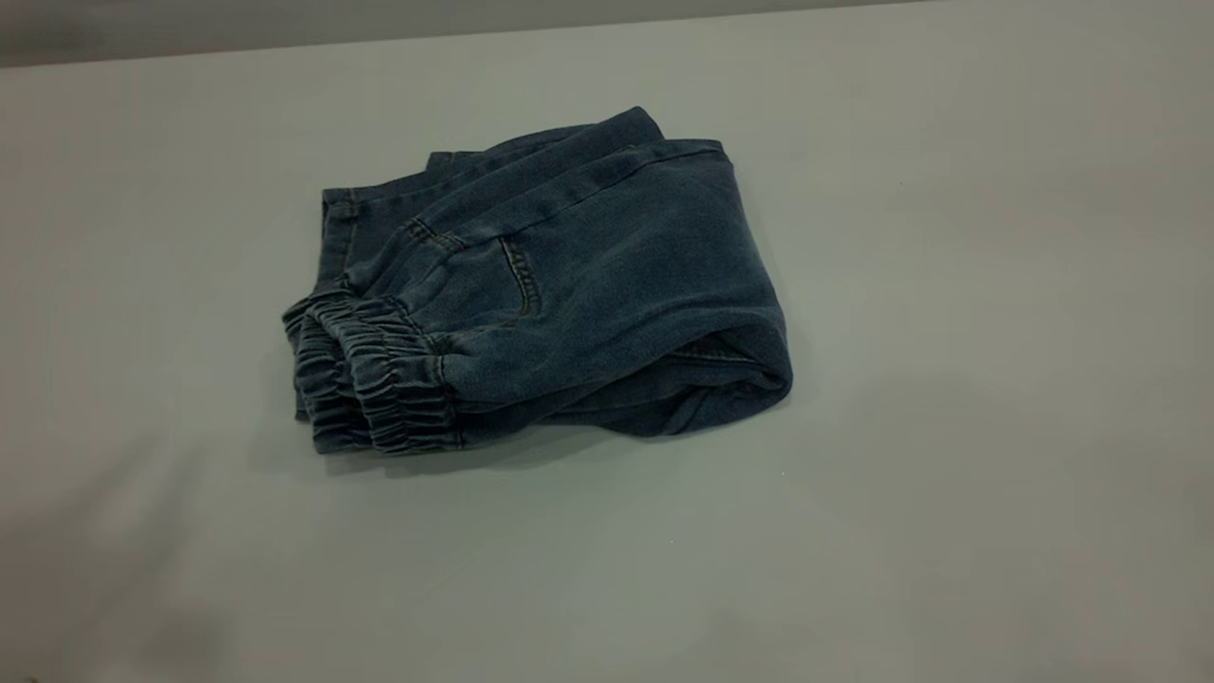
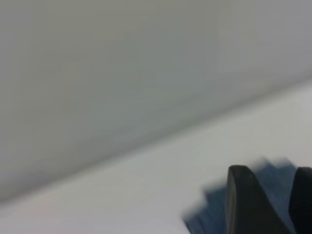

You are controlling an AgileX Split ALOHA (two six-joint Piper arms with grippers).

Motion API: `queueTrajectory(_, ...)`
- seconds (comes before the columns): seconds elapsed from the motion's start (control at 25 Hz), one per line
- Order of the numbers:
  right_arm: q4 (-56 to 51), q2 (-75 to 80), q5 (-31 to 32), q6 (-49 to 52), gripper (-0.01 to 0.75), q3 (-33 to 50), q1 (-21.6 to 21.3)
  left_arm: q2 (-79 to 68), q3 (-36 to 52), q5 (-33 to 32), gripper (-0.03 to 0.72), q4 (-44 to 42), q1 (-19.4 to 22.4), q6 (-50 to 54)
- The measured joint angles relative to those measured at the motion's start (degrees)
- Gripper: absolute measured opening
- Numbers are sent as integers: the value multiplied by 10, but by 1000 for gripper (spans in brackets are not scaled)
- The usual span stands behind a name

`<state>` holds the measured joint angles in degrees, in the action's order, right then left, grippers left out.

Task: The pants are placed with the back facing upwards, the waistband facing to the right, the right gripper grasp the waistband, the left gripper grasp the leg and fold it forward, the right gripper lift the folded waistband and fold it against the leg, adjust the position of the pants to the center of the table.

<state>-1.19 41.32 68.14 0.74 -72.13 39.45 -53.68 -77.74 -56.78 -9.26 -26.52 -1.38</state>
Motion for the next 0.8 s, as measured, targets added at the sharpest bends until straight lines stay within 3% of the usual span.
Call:
queueTrajectory(0.28, -3, -165, -33, 2, 488, 217, 0, 12, 1, -128, 239, 158, 0, -32)
queueTrajectory(0.56, -14, -286, -52, 13, 488, 393, 0, 73, 57, -131, 239, 186, 0, -27)
queueTrajectory(0.8, -13, -329, -72, 12, 488, 433, 0, 171, 153, -132, 239, 184, 0, -19)
